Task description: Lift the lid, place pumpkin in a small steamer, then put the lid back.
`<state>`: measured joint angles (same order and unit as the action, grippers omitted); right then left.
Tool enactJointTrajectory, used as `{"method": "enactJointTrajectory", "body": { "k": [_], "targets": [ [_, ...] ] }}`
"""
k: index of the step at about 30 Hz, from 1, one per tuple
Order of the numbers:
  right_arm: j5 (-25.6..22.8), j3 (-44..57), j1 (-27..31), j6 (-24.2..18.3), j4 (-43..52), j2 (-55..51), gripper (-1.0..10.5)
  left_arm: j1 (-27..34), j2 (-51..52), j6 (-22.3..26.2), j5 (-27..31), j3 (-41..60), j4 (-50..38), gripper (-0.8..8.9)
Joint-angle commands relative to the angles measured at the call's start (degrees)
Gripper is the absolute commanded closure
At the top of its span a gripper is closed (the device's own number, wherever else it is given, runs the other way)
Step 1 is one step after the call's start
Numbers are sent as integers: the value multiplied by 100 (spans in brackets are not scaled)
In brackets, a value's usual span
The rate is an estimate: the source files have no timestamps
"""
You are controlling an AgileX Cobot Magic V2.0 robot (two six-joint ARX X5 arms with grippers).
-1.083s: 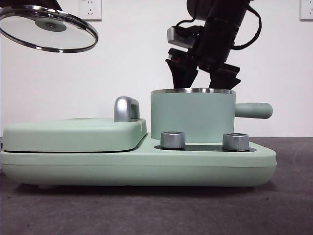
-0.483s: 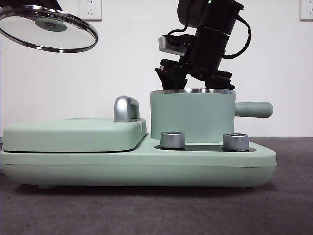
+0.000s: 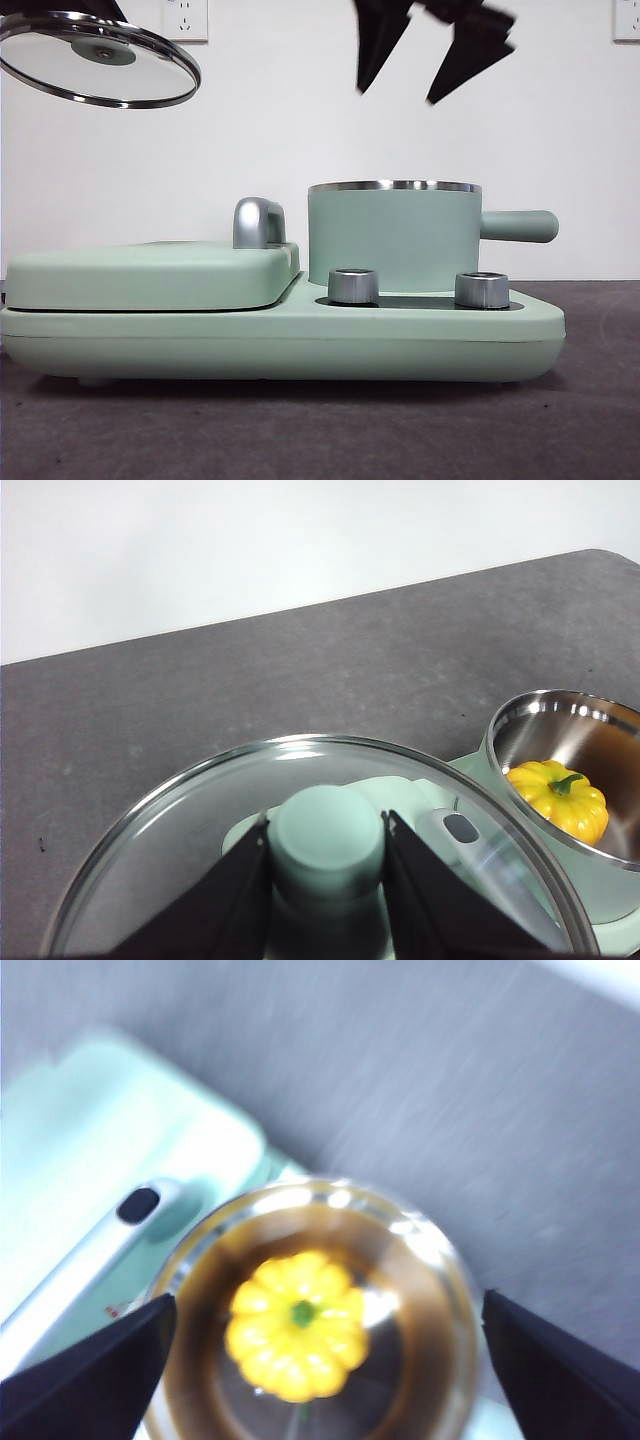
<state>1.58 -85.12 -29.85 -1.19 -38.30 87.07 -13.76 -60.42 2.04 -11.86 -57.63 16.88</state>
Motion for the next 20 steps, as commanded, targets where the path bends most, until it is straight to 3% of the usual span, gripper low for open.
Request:
{"method": "enactJointTrajectory", "body": {
  "k": [1, 6, 12, 20],
  "targets": [
    [-57, 1003, -24, 173, 660, -772, 491, -13, -13, -20, 4, -109, -177, 803],
    [-299, 2474, -24, 199, 1012, -2243, 492, -13, -15, -20, 2, -109, -142, 803],
    [-828, 3401, -26, 195, 1016, -3434, 493, -26, -15, -20, -4, -109, -142, 804],
    [-1073, 4181, -31, 225, 763, -4723, 548, -326, -26, -15, -26, -109, -190, 804]
  ]
}}
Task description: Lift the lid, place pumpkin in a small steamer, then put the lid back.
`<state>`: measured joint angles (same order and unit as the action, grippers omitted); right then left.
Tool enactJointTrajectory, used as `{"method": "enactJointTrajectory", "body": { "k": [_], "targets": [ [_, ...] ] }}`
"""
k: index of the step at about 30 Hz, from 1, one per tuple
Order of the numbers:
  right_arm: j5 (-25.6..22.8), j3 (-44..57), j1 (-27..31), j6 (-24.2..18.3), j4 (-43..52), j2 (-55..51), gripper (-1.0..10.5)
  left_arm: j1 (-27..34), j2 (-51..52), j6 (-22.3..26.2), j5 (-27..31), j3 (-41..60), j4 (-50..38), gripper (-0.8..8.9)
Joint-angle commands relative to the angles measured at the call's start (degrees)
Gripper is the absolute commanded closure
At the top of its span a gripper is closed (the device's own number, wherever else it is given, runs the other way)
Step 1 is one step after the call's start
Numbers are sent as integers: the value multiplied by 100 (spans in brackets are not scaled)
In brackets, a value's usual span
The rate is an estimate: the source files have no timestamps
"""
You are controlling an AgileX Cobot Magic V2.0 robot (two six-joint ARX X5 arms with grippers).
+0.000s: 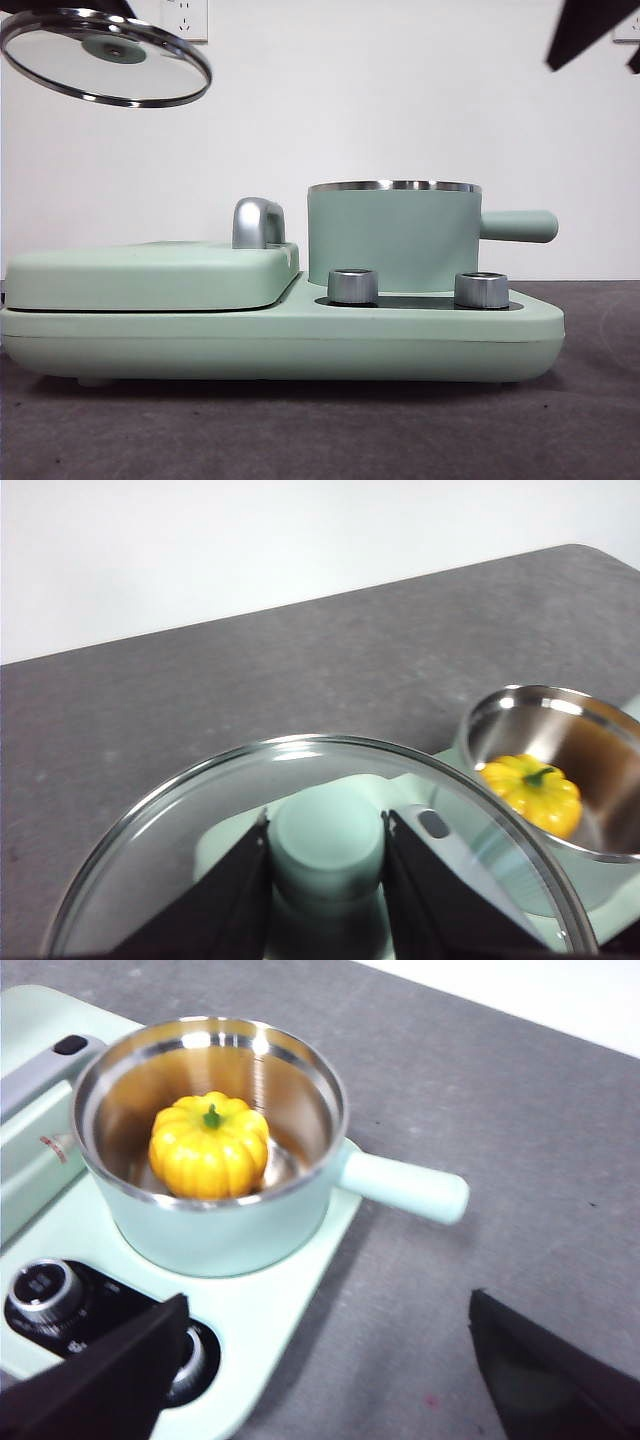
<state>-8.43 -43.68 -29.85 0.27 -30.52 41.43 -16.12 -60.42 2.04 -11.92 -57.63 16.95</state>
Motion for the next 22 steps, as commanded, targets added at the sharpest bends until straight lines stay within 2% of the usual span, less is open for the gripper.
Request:
{"method": "enactJointTrajectory", "body": {
  "k": [1, 9, 22],
  "targets": [
    [-77, 68, -31, 83, -83, -264, 548, -146, -28, -13, -20, -109, -214, 804],
    [-72, 72, -31, 83, -258, -490, 548, -656, -208, 7, -79, -109, -684, 804],
    [-66, 72, -31, 85, -264, -446, 548, -1504, -1379, 4, -79, -114, -2385, 804]
  ]
}}
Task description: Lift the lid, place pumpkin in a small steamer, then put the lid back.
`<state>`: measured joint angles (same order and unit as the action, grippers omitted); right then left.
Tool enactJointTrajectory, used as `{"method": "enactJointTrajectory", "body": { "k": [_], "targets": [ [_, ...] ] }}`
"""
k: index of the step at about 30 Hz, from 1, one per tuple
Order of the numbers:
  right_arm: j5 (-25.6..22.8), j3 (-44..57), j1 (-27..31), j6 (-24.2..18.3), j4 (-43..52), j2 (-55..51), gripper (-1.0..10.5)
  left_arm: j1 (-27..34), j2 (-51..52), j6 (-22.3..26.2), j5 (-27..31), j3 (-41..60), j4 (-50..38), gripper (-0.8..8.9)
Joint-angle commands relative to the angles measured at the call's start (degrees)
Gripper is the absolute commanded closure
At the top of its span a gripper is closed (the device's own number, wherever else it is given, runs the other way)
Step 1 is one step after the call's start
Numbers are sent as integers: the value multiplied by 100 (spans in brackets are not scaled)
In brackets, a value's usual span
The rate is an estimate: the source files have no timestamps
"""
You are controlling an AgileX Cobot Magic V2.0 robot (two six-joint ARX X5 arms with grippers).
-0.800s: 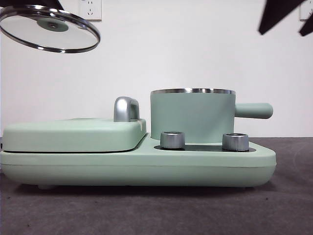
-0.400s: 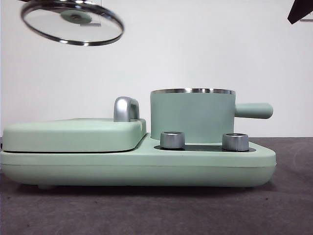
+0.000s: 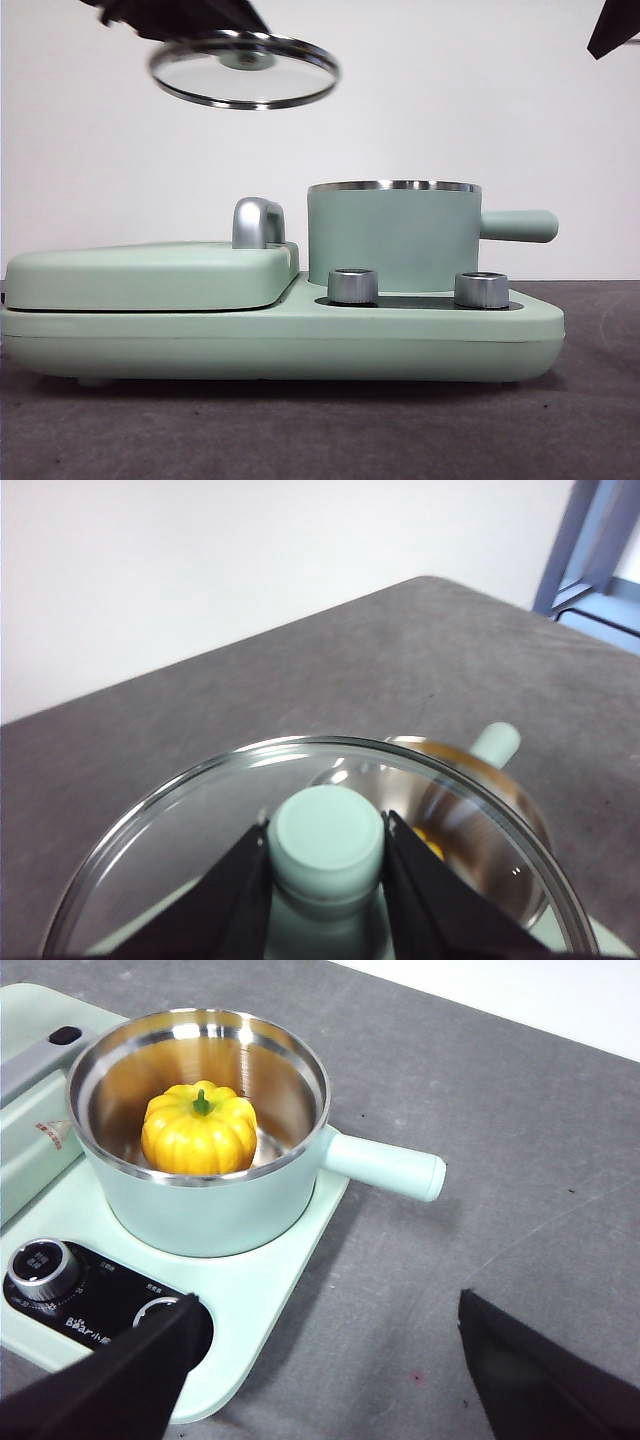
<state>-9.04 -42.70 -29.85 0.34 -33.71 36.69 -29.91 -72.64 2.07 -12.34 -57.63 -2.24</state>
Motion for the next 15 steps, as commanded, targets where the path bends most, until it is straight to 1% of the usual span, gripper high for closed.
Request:
{"method": "enactJointTrajectory", "body": {
  "k": [1, 7, 15],
  "targets": [
    [-4, -26, -31, 79, 55, 28, 548, -175, -243, 0, -37, -114, -614, 804],
    [-4, -26, -31, 79, 57, 31, 548, -450, -769, 0, -37, -114, -1526, 804],
    [-4, -26, -31, 79, 57, 33, 548, -656, -1294, 37, -33, -120, -2221, 804]
  ]
}}
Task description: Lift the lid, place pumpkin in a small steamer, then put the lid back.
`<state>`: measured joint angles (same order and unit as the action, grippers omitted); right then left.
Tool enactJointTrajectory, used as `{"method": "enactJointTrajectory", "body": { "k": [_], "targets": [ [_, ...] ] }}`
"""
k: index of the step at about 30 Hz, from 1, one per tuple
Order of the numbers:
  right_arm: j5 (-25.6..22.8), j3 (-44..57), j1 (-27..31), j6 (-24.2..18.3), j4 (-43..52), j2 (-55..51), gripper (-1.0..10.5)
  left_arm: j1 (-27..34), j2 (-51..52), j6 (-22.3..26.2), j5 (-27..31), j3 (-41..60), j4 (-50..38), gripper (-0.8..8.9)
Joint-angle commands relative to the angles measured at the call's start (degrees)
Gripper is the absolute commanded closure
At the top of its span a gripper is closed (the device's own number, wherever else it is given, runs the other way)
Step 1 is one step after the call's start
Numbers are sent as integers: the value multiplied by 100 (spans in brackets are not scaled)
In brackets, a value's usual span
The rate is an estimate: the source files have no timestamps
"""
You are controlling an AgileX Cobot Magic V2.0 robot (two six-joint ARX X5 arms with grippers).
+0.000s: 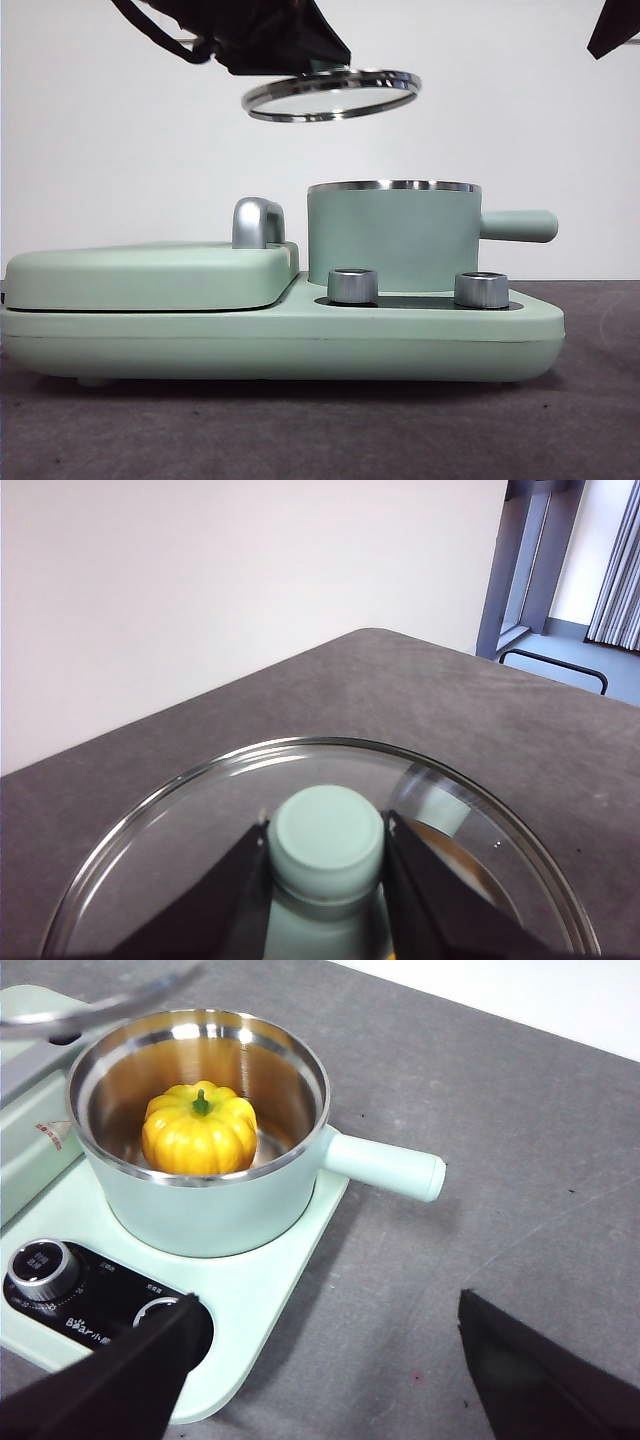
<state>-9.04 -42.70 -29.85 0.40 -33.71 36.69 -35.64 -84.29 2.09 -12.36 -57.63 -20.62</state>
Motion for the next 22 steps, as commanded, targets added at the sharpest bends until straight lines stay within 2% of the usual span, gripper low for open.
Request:
{"method": "enactJointTrajectory", "body": {
  "k": [1, 22],
  "targets": [
    [-7, -26, -31, 72, 57, 33, 548, -94, -190, 44, -31, -120, -474, 804],
    [-7, -26, -31, 72, 57, 33, 548, -275, -920, 197, -31, -192, -942, 804]
  ]
}}
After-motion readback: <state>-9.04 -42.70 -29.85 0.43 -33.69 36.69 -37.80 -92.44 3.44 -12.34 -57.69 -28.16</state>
